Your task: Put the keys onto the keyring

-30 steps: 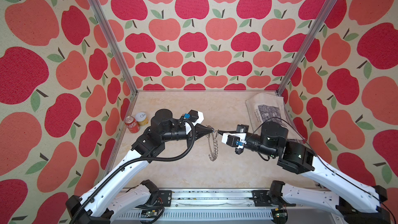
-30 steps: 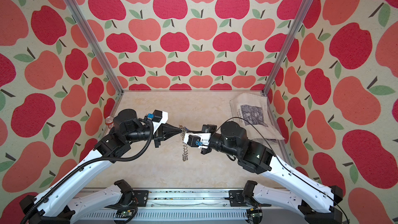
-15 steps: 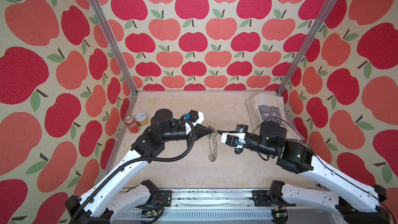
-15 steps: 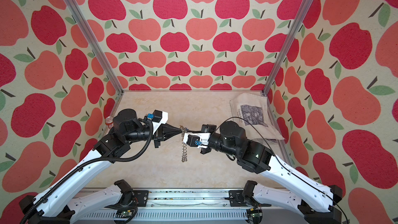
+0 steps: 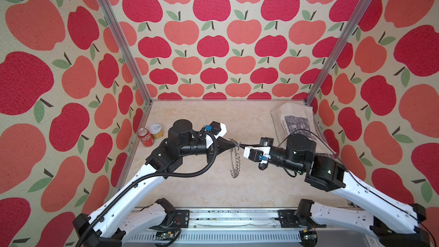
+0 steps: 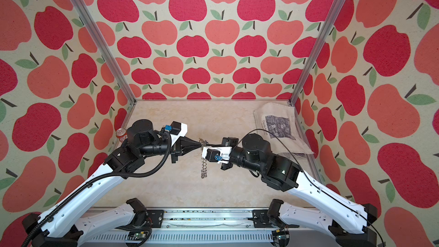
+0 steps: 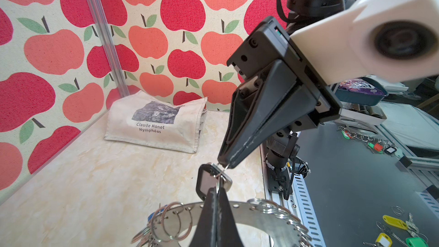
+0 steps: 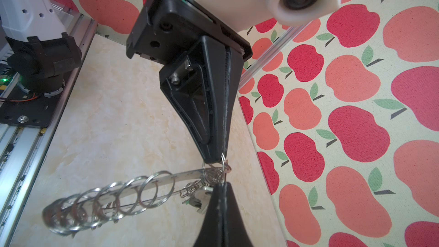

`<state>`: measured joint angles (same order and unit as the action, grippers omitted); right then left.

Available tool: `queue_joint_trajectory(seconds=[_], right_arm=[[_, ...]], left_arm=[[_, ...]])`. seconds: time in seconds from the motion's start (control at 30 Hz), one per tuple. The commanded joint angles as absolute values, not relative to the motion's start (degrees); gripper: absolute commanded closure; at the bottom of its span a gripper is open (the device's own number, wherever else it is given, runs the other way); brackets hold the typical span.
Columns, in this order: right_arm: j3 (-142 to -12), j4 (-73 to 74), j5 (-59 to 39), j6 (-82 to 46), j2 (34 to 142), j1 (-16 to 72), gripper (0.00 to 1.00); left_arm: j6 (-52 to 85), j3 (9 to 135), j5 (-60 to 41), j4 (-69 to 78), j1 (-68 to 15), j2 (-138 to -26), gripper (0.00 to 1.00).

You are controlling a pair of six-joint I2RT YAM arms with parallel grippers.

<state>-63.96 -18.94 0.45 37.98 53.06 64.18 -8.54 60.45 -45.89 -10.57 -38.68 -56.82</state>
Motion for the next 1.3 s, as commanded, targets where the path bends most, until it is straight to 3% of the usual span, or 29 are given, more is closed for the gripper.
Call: queue_joint_trajectory(seconds=[0.0,1.27], right_arm=[[-65.81,-19.01,0.59,38.83,52.82,65.03,1.00],[-65.89,-18.79,4.58,40.91,53.66,65.87,1.00]], left_arm=[[-9.33,62.80,-44.61,-9.28,-38.81,-56.74,1.00],[-9.86,63.46,-44.91,-10.63,-38.85,-56.33,1.00]])
